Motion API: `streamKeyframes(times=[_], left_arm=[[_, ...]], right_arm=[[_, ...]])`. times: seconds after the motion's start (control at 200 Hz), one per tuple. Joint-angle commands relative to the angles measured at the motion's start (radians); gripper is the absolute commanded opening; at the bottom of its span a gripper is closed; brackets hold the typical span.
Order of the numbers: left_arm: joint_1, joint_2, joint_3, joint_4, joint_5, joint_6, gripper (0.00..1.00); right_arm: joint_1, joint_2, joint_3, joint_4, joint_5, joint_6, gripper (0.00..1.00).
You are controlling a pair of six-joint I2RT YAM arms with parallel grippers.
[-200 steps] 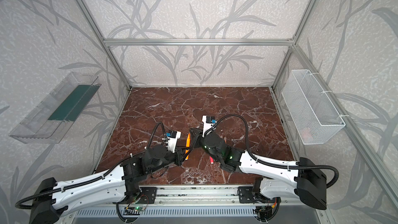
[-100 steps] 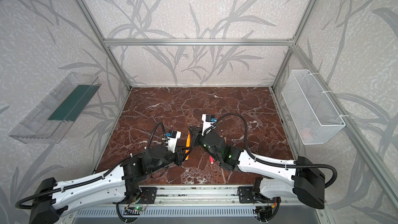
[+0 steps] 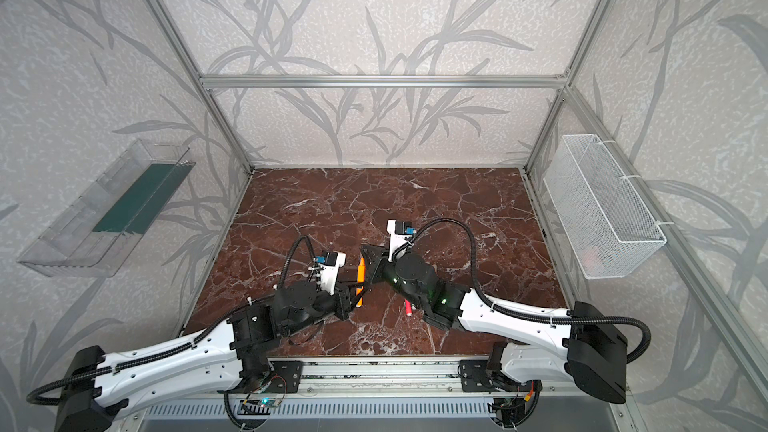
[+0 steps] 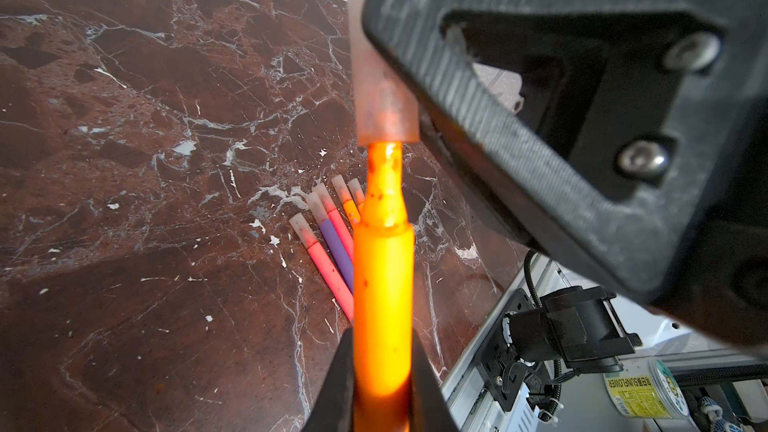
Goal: Insert the pens into the pen caps
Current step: 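Bring the pale pink cap over the orange marker tip with the right gripper, then press the cap onto the orange marker with the right gripper while the left holds it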
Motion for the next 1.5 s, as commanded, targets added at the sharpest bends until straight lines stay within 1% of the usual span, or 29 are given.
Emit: streamKeyframes(times=[0.0, 0.26, 0.425, 0.56, 0.71, 0.845, 0.985, 1.085, 1.28, 1.355, 1.495], left_arm=[[-0.003, -0.017, 0.006, 0.009, -0.058, 0.021, 0.00], [-0.001, 0.004, 0.041, -0.032, -0.097, 0.041, 0.00], [-0.002, 0.024, 0.068, -0.076, -0.157, 0.056, 0.00], [-0.002, 0.052, 0.087, -0.087, -0.173, 0.070, 0.00], [-0.002, 0.071, 0.097, -0.089, -0.177, 0.075, 0.00], [-0.002, 0.052, 0.086, -0.089, -0.173, 0.072, 0.00], [0.002, 0.021, 0.071, -0.086, -0.154, 0.067, 0.00], [0.010, 0.008, 0.061, -0.064, -0.104, 0.067, 0.00], [0.051, -0.012, 0.042, -0.028, 0.010, 0.048, 0.00], [0.069, -0.025, 0.033, -0.023, 0.035, 0.042, 0.00], [0.092, -0.041, 0.021, -0.011, 0.068, 0.032, 0.00]], right_arm=[[0.001, 0.009, -0.020, 0.007, -0.049, 0.017, 0.03], [0.028, 0.031, -0.016, -0.022, -0.068, 0.038, 0.02], [0.074, 0.037, 0.039, -0.164, 0.007, 0.036, 0.00], [0.120, 0.057, 0.085, -0.253, 0.072, 0.032, 0.00], [0.134, 0.094, 0.112, -0.283, 0.079, 0.028, 0.00], [0.133, 0.095, 0.062, -0.184, 0.083, 0.017, 0.04], [0.133, 0.066, -0.007, -0.068, 0.071, -0.022, 0.12], [0.132, 0.053, -0.062, 0.059, 0.047, -0.057, 0.12], [0.132, 0.028, -0.149, 0.203, 0.010, -0.087, 0.14], [0.130, 0.010, -0.180, 0.238, 0.003, -0.097, 0.15], [0.130, -0.021, -0.211, 0.249, 0.000, -0.106, 0.16]])
